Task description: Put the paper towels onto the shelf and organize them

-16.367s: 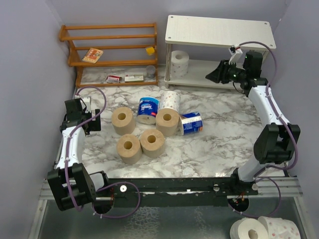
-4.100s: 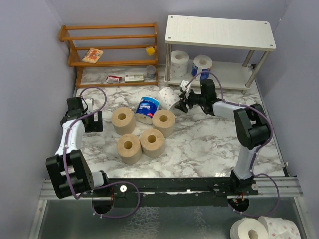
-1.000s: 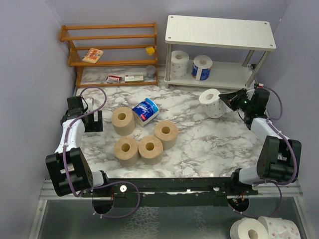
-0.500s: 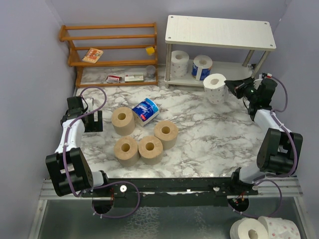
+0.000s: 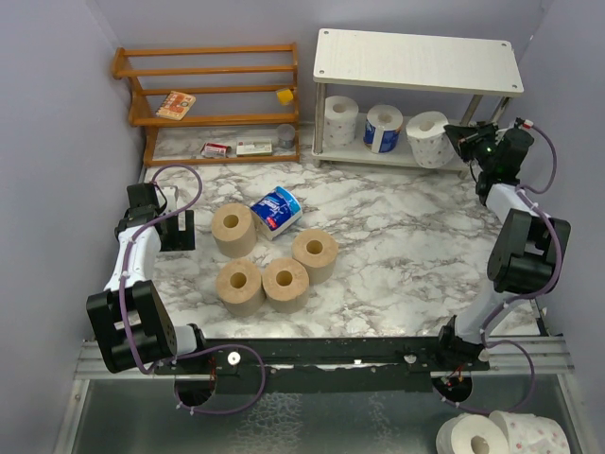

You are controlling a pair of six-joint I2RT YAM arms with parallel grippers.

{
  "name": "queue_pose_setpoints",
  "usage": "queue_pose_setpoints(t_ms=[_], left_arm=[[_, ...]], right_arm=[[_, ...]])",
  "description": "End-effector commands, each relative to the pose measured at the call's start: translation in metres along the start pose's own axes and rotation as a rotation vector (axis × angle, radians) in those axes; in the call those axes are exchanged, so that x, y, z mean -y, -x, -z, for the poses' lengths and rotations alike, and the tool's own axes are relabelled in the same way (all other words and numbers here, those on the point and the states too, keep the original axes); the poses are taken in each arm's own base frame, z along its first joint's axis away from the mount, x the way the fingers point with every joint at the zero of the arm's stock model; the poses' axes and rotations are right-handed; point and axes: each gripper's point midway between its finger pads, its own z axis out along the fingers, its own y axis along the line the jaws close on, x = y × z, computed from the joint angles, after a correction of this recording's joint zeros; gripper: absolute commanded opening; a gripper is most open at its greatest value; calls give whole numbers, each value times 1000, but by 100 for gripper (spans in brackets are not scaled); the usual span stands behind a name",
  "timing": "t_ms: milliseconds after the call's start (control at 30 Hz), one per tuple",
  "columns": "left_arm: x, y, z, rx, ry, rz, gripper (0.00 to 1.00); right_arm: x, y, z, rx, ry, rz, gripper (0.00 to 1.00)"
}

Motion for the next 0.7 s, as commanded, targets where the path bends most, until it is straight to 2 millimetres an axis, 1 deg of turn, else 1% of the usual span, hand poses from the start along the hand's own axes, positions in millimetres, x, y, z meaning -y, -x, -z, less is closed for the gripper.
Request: queue_pose_setpoints(t_ms=[0,133,233,300,400,667], left_arm=[[-3,10,7,31,7,2,99],[-5,8,5,19,14,4,99],[-6,7,2,8,17,7,99],[-7,7,1,3,22,10,99],[-7,6,1,-4,25,11,99],[-7,3,-5,-28,23,14,99]], right_arm=[[-24,36,-18,123,105,32,1],[-20,39,-35,103,134,30,1],[-8,39,-44,107,128,26,1],[2,40,-46,125,125,34,1],[14,36,-48,127,137,40,1],[48,26,-52,132,98,37,1]])
